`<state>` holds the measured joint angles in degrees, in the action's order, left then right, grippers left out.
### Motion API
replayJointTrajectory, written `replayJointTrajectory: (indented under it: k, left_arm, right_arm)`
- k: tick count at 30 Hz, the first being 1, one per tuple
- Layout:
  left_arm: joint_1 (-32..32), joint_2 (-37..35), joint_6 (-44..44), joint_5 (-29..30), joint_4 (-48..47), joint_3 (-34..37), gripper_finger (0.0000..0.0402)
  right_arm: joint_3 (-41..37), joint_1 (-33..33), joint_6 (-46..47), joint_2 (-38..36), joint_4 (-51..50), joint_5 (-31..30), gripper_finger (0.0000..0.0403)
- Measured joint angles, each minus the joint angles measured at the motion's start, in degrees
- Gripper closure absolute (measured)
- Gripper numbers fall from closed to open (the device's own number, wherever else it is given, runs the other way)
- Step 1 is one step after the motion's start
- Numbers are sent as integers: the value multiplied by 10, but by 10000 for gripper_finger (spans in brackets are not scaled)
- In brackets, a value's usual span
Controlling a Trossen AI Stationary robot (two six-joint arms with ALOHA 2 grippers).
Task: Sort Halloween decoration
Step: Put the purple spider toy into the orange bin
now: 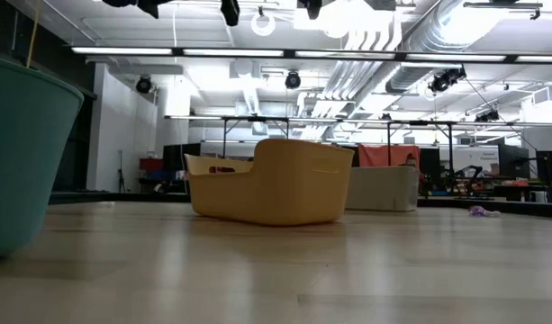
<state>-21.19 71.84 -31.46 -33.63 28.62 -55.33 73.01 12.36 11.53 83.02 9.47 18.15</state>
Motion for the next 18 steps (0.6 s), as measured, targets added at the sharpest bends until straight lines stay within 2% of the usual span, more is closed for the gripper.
replayJointTrajectory:
  k: [4, 7, 18]
  left_arm:
    - [-1, 5, 1, 19, 0, 0, 401]
    - [-2, 4, 15, 25, 1, 0, 401]
    - [-2, 4, 21, 36, 0, 0, 401]
  right_arm:
    - [0, 0, 0, 0, 0, 1, 167]
    - [0, 0, -1, 0, 0, 1, 190]
    - [0, 0, -30, 0, 2, -30, 348]
